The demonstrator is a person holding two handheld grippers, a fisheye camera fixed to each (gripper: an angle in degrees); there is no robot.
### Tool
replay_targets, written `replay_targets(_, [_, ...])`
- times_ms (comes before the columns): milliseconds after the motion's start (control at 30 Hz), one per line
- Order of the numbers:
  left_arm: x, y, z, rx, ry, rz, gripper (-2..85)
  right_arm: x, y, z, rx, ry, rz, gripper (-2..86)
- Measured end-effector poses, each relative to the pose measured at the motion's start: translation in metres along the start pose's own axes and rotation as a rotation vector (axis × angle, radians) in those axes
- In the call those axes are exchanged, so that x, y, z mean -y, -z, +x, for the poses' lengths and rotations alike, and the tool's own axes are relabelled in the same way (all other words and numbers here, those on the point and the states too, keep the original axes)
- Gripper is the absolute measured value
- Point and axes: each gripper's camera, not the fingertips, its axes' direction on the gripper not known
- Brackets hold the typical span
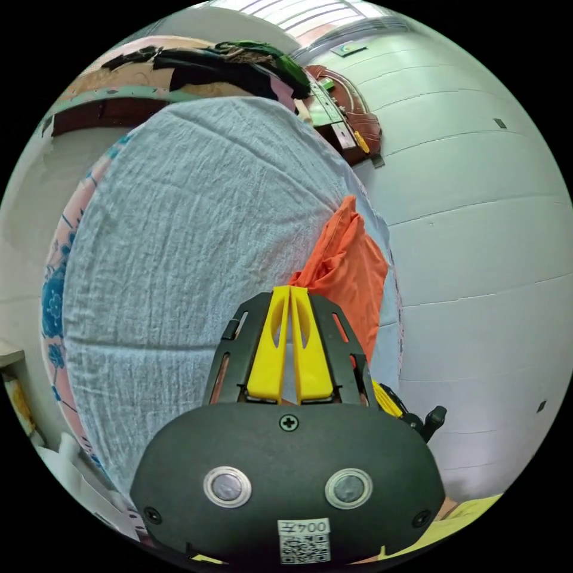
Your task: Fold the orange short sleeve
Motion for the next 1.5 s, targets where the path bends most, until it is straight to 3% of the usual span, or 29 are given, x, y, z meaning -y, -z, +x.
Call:
replay_targets(133, [0.001,0.011,0.074,0.028,-0.316,0.021,0.2,-0.021,0.026,0.046,0.121,-0.180,0.025,2.3])
replay_targets(267, [-0.003,-0.022,0.146,0.158,-0.664,-0.067,0.4,-0.035,0.041,0.104,0.292,-0.405,0.092,4.6])
replay_targets(400, [-0.015,-0.053,0.171,0.360,-0.809,-0.145,0.6,-0.018,0.035,0.127,0.353,-0.418,0.065,6.3])
replay_targets(567, [-0.021,-0.052,0.160,0.349,-0.789,-0.166,0.5,-0.015,0.006,0.131,0.333,-0.317,-0.115,6.9])
replay_targets(800, [-0.023,-0.031,0.172,0.304,-0.805,-0.172,0.3,-0.034,0.016,0.161,0.323,-0.266,-0.083,6.7])
replay_targets(1100, [-0.028,0.063,0.174,0.232,-0.736,-0.170,0.2,-0.121,0.053,0.254,0.576,-0.706,-0.019,6.6])
replay_targets(1333, [-0.069,0.152,0.139,0.183,-0.582,-0.201,0.3,-0.179,0.013,0.280,1.113,-1.194,0.074,5.7])
replay_targets(1500, [-0.108,0.214,0.130,0.222,-0.510,-0.177,0.3,-0.180,-0.006,0.283,1.134,-1.290,0.016,5.7])
